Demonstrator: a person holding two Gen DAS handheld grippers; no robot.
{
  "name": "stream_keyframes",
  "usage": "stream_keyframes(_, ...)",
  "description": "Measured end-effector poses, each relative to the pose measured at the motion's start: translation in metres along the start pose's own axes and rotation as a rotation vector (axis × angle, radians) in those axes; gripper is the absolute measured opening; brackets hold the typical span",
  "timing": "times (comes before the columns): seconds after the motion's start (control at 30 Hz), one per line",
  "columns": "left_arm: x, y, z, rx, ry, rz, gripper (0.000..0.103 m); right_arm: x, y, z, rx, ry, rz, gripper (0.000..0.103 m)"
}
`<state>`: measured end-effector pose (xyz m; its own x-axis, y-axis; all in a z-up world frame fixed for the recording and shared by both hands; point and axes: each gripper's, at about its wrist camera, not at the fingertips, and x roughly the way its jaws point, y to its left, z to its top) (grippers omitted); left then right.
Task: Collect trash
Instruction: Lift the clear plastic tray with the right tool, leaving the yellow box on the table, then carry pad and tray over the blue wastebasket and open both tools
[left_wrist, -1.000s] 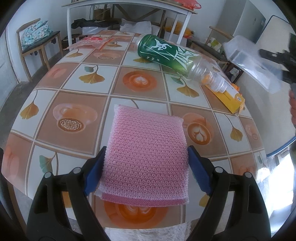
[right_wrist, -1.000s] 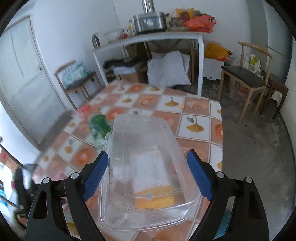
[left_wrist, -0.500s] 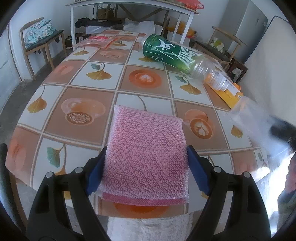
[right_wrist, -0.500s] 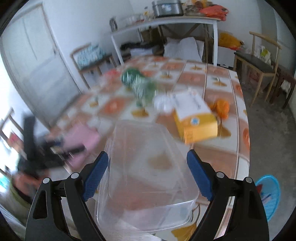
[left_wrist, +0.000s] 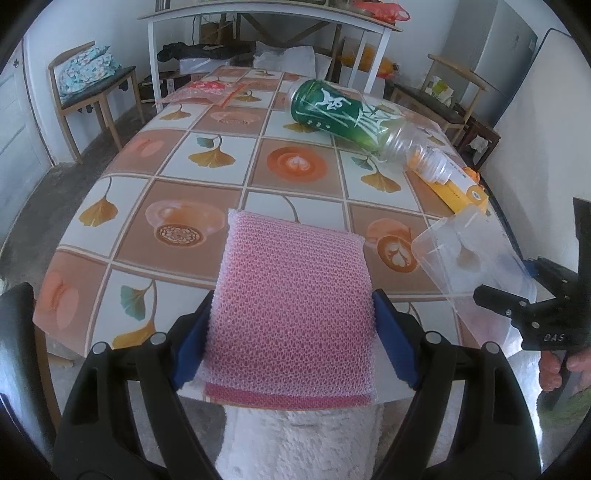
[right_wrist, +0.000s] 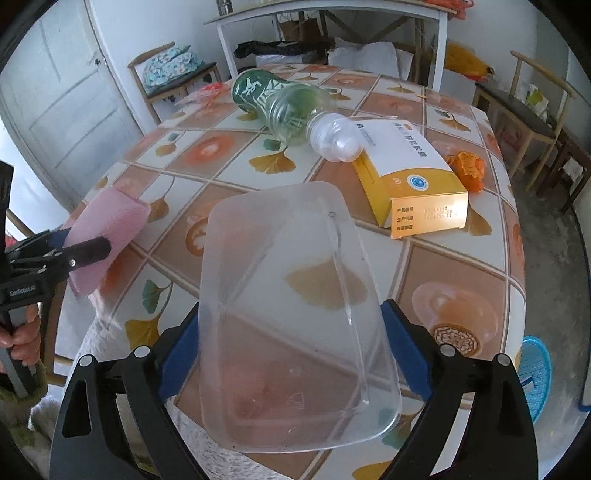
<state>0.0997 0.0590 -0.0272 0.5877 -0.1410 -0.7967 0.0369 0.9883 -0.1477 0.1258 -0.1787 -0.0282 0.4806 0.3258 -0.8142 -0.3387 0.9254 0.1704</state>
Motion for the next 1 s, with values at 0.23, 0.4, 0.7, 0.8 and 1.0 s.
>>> stream_keyframes(0.23, -0.029, -0.026, 0.009, 0.049, -0.036, -0.033, 0.077, -0.042, -0.029, -0.015, 0.149, -0.118, 0.112, 0.086)
stream_keyframes(0.4, -0.046, -0.073, 0.023, 0.118, -0.051, -0.159, 0.077, -0.097, -0.074, -0.044, 0.309, -0.263, 0.158, 0.086)
stream_keyframes(0.7, -0.039, -0.234, 0.052, 0.353, 0.046, -0.482, 0.077, -0.191, -0.211, -0.160, 0.783, -0.507, -0.043, 0.086)
stream_keyframes(0.8, -0.017, -0.300, 0.054, 0.429, 0.131, -0.558, 0.077, -0.197, -0.260, -0.210, 1.000, -0.499, -0.098, 0.086)
stream_keyframes(1.0, 0.060, -0.417, 0.038, 0.502, 0.367, -0.601, 0.077, -0.162, -0.333, -0.291, 1.321, -0.454, -0.067, 0.086)
